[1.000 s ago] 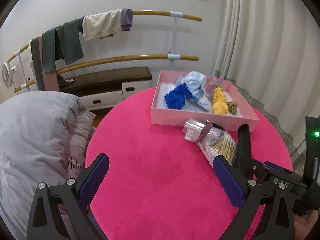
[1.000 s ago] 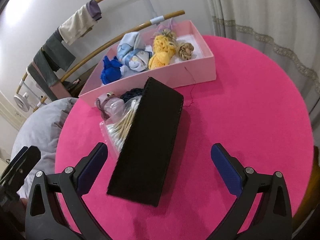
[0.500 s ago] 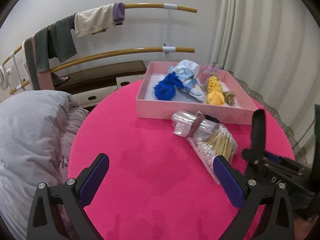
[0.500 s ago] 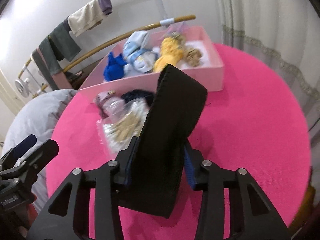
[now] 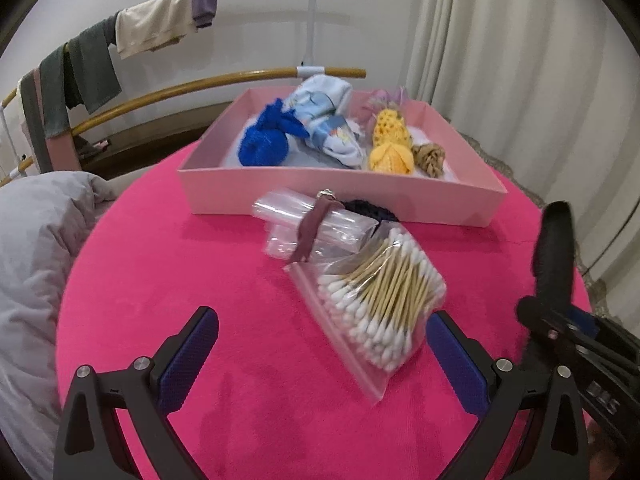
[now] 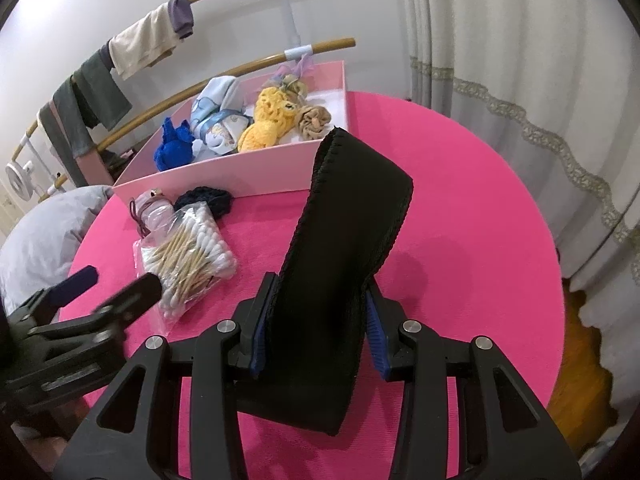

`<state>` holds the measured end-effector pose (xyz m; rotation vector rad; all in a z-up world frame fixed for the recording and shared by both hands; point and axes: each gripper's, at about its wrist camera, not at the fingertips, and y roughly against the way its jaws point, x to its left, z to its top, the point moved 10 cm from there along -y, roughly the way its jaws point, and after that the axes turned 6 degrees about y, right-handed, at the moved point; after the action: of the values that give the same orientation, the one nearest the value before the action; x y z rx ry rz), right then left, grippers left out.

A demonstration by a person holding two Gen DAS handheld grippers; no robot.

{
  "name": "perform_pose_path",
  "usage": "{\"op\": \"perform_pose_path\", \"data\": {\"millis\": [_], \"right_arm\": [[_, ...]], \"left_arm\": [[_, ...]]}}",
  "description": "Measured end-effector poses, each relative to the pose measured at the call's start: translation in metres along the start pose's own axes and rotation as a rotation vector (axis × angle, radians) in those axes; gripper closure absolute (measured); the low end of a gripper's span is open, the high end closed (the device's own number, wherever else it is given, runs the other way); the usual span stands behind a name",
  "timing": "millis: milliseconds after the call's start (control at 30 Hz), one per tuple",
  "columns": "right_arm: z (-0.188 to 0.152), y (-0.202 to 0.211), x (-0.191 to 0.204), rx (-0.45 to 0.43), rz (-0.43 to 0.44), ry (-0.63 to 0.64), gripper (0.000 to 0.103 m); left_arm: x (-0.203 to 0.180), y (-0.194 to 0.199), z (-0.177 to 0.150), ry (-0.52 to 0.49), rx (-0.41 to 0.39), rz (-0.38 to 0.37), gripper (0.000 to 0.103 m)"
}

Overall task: Organize soft objects
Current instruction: 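Grasp the black pouch with the right tool while the left tool grasps the cotton swab bag, then carry both items into the pink box and open both tools to release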

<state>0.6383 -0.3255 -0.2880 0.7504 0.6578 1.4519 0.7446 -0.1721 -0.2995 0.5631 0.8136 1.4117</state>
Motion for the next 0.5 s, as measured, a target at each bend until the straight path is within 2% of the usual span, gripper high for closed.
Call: {"op": "perform_pose_path", "data": {"millis": [100, 167, 200, 233, 300, 333, 500], "right_arm": [[0.0, 0.001, -0.006, -0.004, -0.005, -0.011, 0.065], [0.0, 0.001, -0.009, -0.003, -0.001, -0.018, 0.065], [-0.001, 0.001, -0.011, -0.003, 0.002, -0.02, 0.065], [-0.001, 0.001, -0.011, -0.003, 0.002, -0.02, 0.065], [-0.001, 0.001, -0.011, -0.002, 0.006, -0.019, 0.065], [-0.001, 0.001, -0.011, -0.002, 0.006, -0.018, 0.065], [-0.001, 0.003, -0.008, -0.005, 0.01, -0.017, 0.065]], "left_arm": [[-0.009, -0.019, 0.001, 0.001, 0.021, -0.005, 0.001], [-0.013, -0.032, 0.002, 0.01, 0.039, -0.016, 0.008], [-0.016, -0.041, -0.001, 0.027, 0.069, -0.044, 0.02], [-0.017, -0.043, 0.0, 0.033, 0.061, -0.047, 0.025], [-0.023, -0.042, 0.002, 0.03, 0.054, -0.083, 0.045], [-0.025, -0.044, 0.003, 0.023, 0.055, -0.085, 0.049], [-0.015, -0.038, -0.001, 0.031, 0.062, -0.111, 0.055]]}}
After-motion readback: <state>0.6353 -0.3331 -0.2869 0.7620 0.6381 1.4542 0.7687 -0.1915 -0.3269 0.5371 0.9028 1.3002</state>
